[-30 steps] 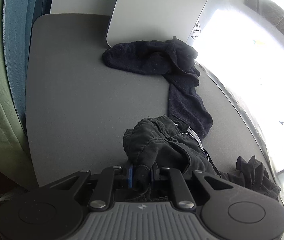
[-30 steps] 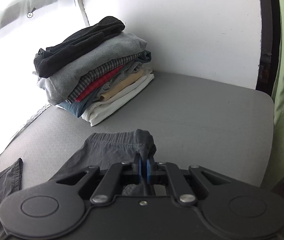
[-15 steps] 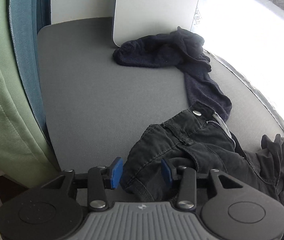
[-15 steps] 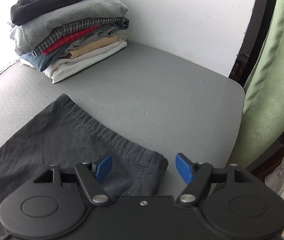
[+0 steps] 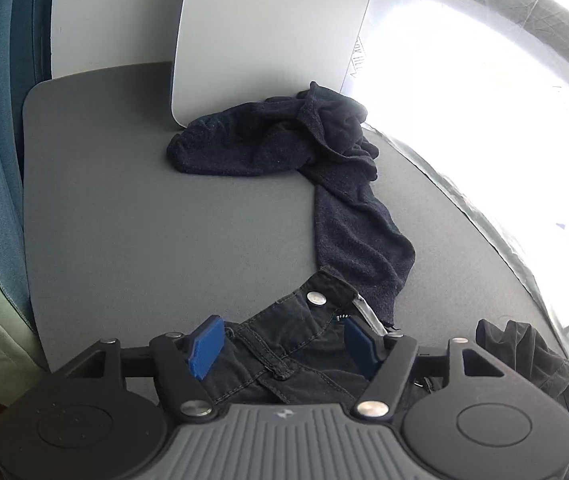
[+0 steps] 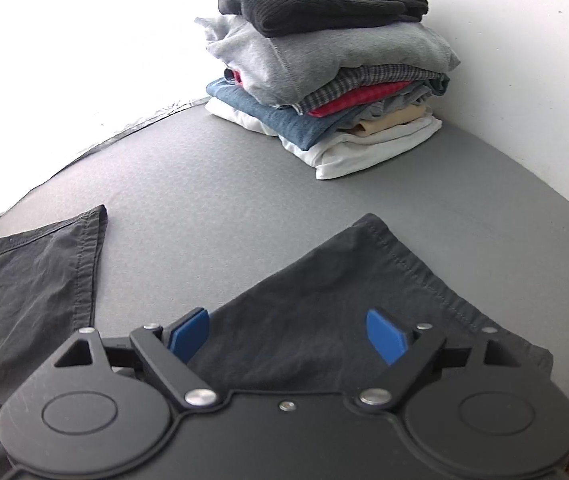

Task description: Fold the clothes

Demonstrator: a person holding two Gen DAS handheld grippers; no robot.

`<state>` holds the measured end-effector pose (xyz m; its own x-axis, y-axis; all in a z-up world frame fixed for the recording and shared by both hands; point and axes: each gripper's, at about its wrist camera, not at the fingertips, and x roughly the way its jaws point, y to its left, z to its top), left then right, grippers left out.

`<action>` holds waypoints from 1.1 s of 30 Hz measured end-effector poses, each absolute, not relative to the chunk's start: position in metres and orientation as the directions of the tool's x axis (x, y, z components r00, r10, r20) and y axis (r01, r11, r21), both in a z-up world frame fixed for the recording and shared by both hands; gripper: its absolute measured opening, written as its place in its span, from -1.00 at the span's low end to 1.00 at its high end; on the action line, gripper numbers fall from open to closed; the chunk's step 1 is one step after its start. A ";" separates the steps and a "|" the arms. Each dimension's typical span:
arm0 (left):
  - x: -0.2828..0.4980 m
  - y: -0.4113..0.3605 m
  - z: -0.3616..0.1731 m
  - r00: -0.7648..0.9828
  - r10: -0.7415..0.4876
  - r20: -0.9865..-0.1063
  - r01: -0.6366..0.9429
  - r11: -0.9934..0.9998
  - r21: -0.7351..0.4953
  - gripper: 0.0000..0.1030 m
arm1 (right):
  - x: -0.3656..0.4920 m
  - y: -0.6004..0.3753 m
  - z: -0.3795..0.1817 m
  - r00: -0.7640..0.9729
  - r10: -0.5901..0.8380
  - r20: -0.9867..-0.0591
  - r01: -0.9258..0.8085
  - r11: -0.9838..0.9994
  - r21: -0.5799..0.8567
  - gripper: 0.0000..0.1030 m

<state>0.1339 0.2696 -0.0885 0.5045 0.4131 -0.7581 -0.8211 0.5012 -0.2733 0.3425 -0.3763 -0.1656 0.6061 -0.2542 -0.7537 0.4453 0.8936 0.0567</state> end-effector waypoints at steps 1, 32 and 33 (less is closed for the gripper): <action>0.147 0.270 -0.090 0.521 0.384 -0.762 -0.804 0.520 -0.288 0.34 | 0.352 -0.367 -0.164 0.617 -0.223 -0.754 0.421 0.904 0.077 0.68; 0.448 0.229 -0.208 0.600 -0.225 -0.768 -0.575 0.546 -0.609 0.45 | 0.569 -0.285 -0.214 0.574 0.058 -0.817 0.256 0.935 0.246 0.10; 0.448 0.229 -0.209 0.610 -0.228 -0.759 -0.577 0.529 -0.622 0.37 | 0.568 -0.285 -0.213 0.577 0.045 -0.815 0.255 0.939 0.232 -0.23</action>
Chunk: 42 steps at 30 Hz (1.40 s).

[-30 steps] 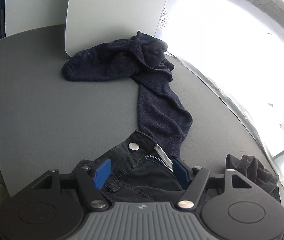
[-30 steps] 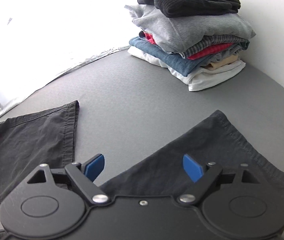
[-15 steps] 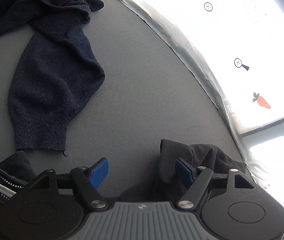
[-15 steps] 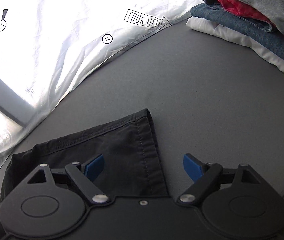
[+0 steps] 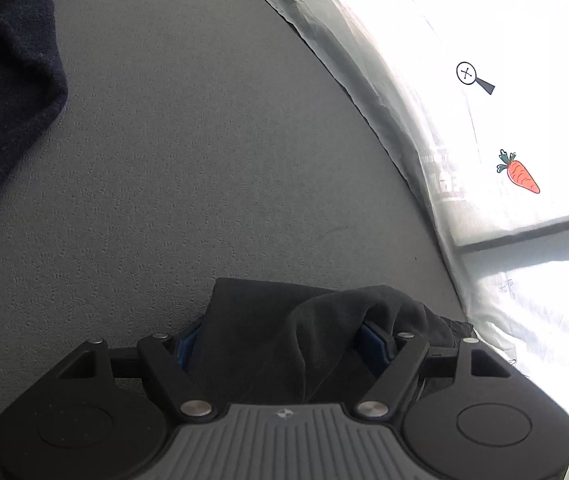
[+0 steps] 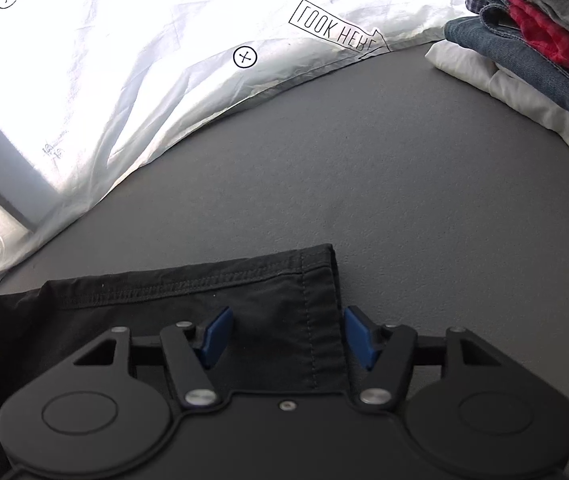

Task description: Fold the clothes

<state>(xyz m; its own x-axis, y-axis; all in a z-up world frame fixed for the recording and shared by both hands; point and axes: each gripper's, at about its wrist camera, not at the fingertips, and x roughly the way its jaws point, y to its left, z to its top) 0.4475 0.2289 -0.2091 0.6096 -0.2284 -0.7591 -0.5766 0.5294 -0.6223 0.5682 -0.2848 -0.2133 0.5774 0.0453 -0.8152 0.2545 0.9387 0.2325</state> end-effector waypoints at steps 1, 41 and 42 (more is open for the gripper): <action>0.447 0.229 -0.208 0.620 -0.229 -0.750 -0.576 0.517 -0.634 0.17 | 0.567 -0.287 -0.212 0.587 0.048 -0.808 0.253 0.937 0.239 -0.51; 0.373 0.020 -0.202 0.368 -0.446 -0.816 -0.093 0.855 -0.510 -0.66 | 0.392 -0.377 -0.177 0.654 -0.091 -0.751 0.461 0.835 0.300 -0.45; 0.372 0.022 -0.209 0.353 -0.448 -0.821 -0.112 0.851 -0.512 -0.66 | 0.393 -0.376 -0.175 0.657 -0.087 -0.749 0.456 0.837 0.302 -0.42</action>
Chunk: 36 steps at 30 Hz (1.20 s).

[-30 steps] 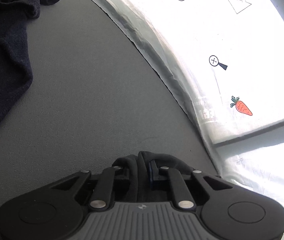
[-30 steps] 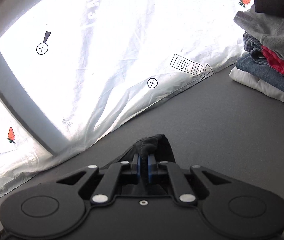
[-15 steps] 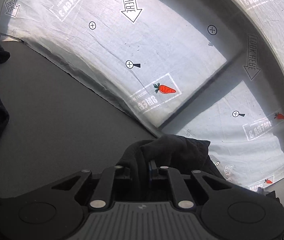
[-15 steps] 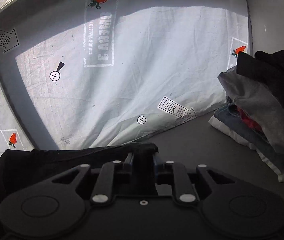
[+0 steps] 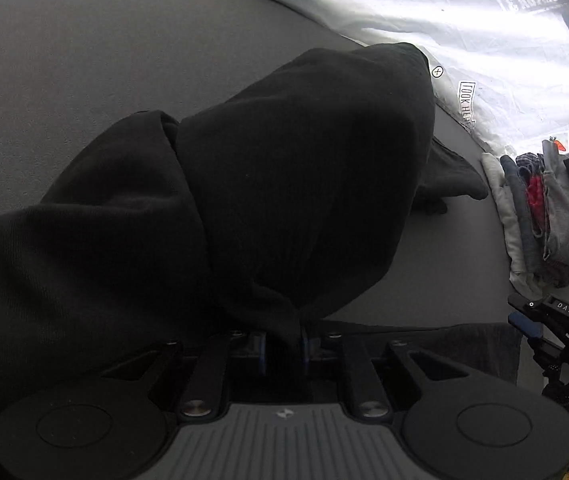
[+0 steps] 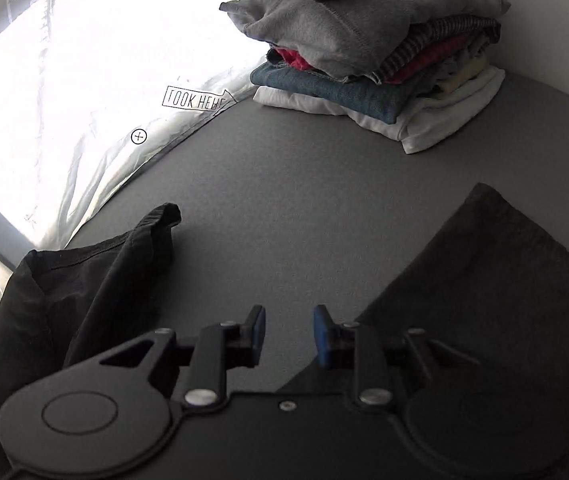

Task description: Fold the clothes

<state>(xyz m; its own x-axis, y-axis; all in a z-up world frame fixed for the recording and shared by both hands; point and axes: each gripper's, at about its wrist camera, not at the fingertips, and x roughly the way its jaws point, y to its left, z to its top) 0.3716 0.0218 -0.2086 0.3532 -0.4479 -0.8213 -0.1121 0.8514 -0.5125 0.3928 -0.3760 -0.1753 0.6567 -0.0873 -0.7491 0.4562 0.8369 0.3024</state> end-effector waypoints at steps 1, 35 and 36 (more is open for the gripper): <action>0.370 0.023 -0.208 0.356 -0.453 -0.817 -0.112 0.847 -0.519 -0.64 | 0.394 -0.373 -0.174 0.659 -0.079 -0.748 0.447 0.841 0.306 -0.40; 0.357 0.101 -0.179 0.455 -0.569 -0.685 -0.305 0.623 -0.720 -0.01 | 0.440 -0.210 -0.200 0.552 0.430 -0.715 -0.044 0.871 0.490 -0.76; 0.353 0.108 -0.172 0.483 -0.567 -0.667 -0.298 0.610 -0.734 -0.01 | 0.436 -0.215 -0.205 0.548 0.421 -0.723 -0.030 0.874 0.486 -0.76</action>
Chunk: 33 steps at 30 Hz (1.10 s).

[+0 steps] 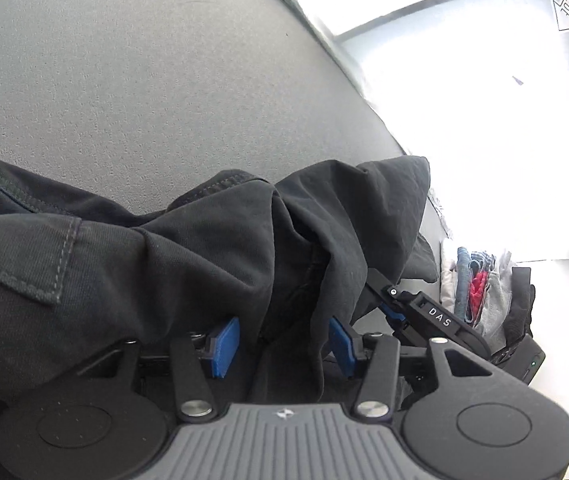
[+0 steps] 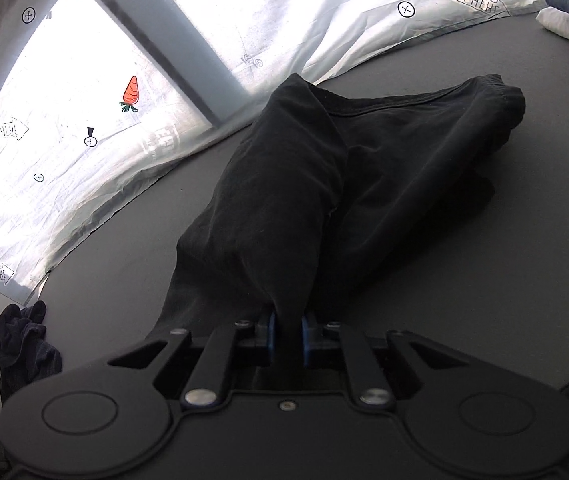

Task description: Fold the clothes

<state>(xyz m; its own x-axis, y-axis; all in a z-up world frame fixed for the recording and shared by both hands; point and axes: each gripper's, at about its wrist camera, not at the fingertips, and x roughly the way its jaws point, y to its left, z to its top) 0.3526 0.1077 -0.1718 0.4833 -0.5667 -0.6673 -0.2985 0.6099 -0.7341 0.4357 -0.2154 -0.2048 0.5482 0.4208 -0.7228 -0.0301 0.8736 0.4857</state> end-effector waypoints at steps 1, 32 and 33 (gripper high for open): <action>0.347 0.116 -0.163 0.519 -0.560 -0.646 -0.291 0.595 -0.749 -0.01 | 0.431 -0.221 -0.210 0.544 0.410 -0.732 -0.018 0.878 0.479 -0.76; 0.334 0.279 -0.177 0.250 -0.009 -0.968 -0.091 0.995 -0.033 0.18 | 0.406 -0.216 -0.228 0.592 0.308 -0.744 -0.035 0.933 0.359 -0.71; 0.337 0.285 -0.185 0.219 -0.045 -0.975 -0.096 0.993 -0.067 0.18 | 0.405 -0.215 -0.228 0.597 0.302 -0.743 -0.034 0.935 0.352 -0.71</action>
